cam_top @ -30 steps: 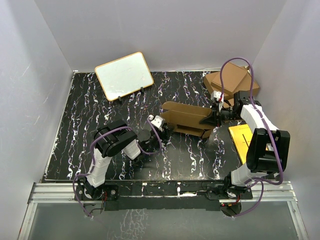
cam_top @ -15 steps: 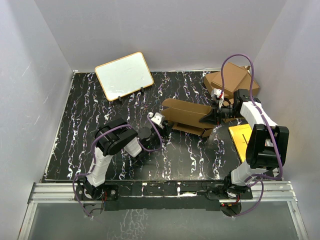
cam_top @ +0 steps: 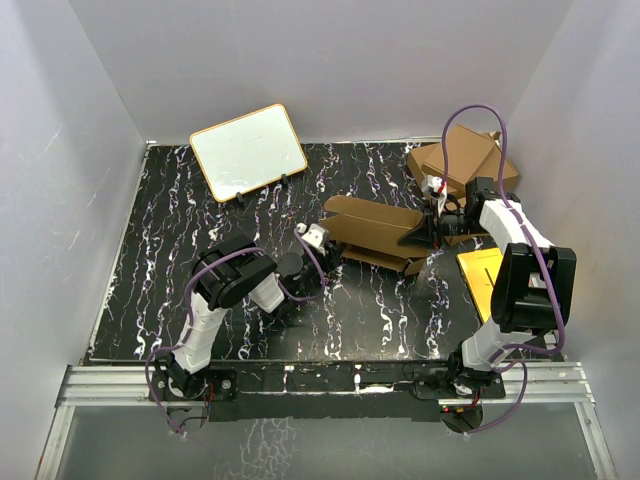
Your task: Fold the paper box
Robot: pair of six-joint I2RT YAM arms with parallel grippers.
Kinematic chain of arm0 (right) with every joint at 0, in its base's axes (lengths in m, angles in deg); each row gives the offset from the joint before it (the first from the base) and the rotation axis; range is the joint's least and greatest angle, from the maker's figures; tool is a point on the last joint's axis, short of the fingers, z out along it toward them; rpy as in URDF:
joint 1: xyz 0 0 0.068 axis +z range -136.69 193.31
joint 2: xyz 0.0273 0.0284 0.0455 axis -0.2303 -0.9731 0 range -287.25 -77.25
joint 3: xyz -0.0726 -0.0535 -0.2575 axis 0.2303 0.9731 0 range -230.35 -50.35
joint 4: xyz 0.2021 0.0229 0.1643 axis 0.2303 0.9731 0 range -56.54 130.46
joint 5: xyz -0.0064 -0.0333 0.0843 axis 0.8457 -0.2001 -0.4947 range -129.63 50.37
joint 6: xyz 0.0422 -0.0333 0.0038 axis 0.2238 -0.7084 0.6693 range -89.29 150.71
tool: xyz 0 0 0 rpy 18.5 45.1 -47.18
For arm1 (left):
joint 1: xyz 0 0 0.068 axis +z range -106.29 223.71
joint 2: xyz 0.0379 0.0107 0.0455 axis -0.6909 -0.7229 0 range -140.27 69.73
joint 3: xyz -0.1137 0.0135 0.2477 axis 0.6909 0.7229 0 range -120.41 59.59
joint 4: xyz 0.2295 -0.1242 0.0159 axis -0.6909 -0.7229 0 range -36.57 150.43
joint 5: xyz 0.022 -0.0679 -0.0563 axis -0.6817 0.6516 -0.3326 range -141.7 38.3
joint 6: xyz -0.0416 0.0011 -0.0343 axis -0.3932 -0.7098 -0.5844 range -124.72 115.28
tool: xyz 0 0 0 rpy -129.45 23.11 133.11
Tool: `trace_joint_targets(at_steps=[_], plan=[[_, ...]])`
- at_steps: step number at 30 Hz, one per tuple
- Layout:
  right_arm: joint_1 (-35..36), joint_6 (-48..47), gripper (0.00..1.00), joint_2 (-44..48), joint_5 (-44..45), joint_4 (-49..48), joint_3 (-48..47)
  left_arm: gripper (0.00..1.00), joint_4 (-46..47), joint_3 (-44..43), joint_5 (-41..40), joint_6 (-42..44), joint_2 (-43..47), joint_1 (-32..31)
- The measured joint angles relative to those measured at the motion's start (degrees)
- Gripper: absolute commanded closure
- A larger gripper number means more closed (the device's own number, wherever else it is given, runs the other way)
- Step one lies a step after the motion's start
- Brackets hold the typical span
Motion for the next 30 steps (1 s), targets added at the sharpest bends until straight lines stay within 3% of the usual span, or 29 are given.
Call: trace_joint_targets(at_steps=[10,19,23,30], plan=[[0.28,1.16,0.92,-0.44,-0.59,1.40,-0.50,0.96,-0.72,-0.59,-0.13,0.13,-0.02,0.26],[0.46,4.44,0.91,-0.48,-0.59,2.08,-1.29,0.99,-2.23,0.57,0.50,-2.16,1.79,0.24],[0.55,8.63,0.89,-0.22,-1.05,1.75,-1.77,0.99,-10.23,2.99,1.01,-4.83,9.07,0.26],[0.87,20.55,0.81,3.89,-1.05,-3.06,-1.86,0.99,-36.28,3.41,2.43,-10.97,26.88,0.28]])
